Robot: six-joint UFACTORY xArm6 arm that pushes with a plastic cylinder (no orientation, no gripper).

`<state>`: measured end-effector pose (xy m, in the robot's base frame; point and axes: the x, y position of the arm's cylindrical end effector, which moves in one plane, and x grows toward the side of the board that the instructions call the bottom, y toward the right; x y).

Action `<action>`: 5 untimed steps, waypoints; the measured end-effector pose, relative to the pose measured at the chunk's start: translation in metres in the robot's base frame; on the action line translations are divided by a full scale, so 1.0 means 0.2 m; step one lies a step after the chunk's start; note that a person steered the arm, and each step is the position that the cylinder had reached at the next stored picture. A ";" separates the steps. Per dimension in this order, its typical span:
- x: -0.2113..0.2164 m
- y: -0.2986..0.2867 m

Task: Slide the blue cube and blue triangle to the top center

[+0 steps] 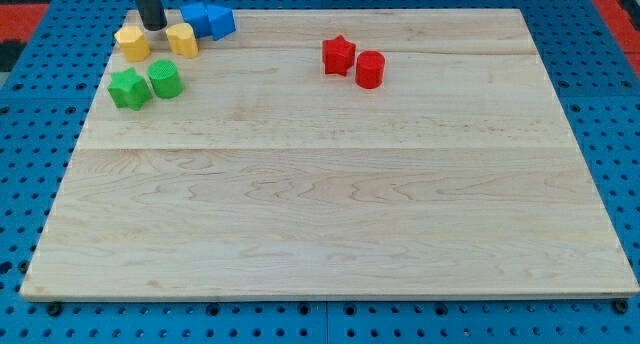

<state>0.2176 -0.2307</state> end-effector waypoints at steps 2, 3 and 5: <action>-0.03 0.24; -0.06 0.28; -0.05 0.96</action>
<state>0.2066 -0.0393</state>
